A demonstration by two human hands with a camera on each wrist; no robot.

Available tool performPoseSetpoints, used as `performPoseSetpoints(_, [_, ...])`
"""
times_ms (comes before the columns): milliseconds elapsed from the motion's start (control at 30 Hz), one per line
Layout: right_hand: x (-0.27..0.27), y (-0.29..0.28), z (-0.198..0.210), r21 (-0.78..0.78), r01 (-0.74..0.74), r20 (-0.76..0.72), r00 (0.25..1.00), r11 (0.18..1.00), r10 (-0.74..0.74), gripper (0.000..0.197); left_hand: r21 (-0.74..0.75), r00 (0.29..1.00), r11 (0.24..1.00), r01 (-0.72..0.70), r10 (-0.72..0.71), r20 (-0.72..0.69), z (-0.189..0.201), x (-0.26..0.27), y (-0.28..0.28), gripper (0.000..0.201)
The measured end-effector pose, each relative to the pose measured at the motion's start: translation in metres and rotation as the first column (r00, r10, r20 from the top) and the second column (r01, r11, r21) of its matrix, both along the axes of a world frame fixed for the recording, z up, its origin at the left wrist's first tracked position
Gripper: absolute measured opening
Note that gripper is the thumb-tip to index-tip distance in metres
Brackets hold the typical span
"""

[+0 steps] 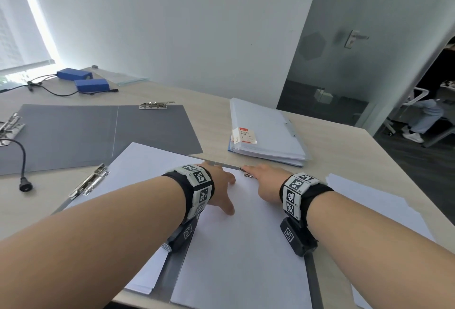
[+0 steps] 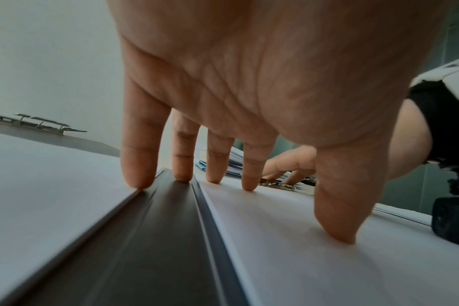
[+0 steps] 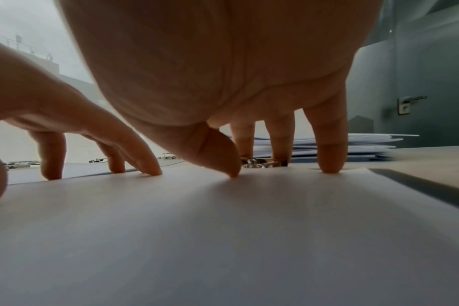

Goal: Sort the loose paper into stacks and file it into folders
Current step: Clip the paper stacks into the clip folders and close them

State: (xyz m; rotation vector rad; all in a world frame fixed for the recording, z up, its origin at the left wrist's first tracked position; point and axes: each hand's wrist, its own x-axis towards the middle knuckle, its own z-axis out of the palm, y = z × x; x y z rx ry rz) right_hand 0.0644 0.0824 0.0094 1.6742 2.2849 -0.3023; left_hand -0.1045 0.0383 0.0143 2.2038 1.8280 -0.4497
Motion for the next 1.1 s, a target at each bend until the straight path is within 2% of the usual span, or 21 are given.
performPoseSetpoints(167, [0.010, -0.014, -0.001, -0.028, 0.029, -0.131, 0.991, 0.999, -0.033, 0.076, 0.016, 0.999, 1.000, -0.016, 0.015, 0.028, -0.001, -0.006, -0.006, 0.088])
performPoseSetpoints(267, [0.018, -0.035, 0.002, -0.029, 0.033, -0.202, 0.979, 0.999, -0.038, 0.066, 0.034, 0.983, 0.994, -0.101, 0.094, 0.160, 0.002, -0.013, -0.013, 0.086])
performPoseSetpoints(333, [0.023, -0.051, 0.001, -0.034, -0.001, -0.197, 0.980, 0.999, -0.006, 0.060, 0.040, 0.935, 0.982, -0.183, 0.161, 0.317, 0.005, -0.020, -0.019, 0.075])
performPoseSetpoints(433, [0.028, -0.071, 0.001, -0.044, -0.052, -0.164, 0.986, 0.998, 0.044, 0.053, 0.073, 0.820, 0.952, -0.297, 0.215, 0.531, 0.009, -0.041, -0.034, 0.054])
performPoseSetpoints(533, [0.028, -0.087, 0.007, -0.037, -0.065, -0.139, 0.989, 0.997, 0.060, 0.049, 0.096, 0.703, 0.893, -0.441, 0.277, 0.655, 0.009, -0.069, -0.057, 0.044])
performPoseSetpoints(633, [0.023, -0.097, 0.011, -0.016, -0.076, -0.093, 0.993, 0.997, 0.074, 0.047, 0.107, 0.650, 0.820, -0.561, 0.357, 0.671, 0.004, -0.100, -0.083, 0.041])
performPoseSetpoints(733, [0.015, -0.103, 0.010, -0.027, -0.086, -0.029, 0.996, 0.996, 0.085, 0.047, 0.104, 0.596, 0.719, -0.687, 0.476, 0.647, 0.000, -0.131, -0.109, 0.048])
performPoseSetpoints(833, [0.009, -0.109, 0.010, -0.024, -0.107, 0.046, 0.993, 0.994, 0.108, 0.050, 0.083, 0.562, 0.626, -0.775, 0.623, 0.544, -0.010, -0.166, -0.124, 0.069])
performPoseSetpoints(900, [0.007, -0.111, 0.013, -0.022, -0.129, 0.078, 0.988, 0.991, 0.130, 0.050, 0.025, 0.535, 0.612, -0.791, 0.670, 0.515, -0.017, -0.184, -0.130, 0.083])
performPoseSetpoints(1000, [0.006, -0.114, 0.017, -0.017, -0.145, 0.095, 0.985, 0.989, 0.146, 0.050, -0.020, 0.484, 0.601, -0.799, 0.662, 0.572, -0.014, -0.188, -0.142, 0.060])
performPoseSetpoints(1100, [0.007, -0.115, 0.018, -0.004, -0.140, 0.094, 0.986, 0.990, 0.139, 0.050, -0.012, 0.468, 0.608, -0.794, 0.623, 0.626, -0.008, -0.191, -0.144, 0.049])
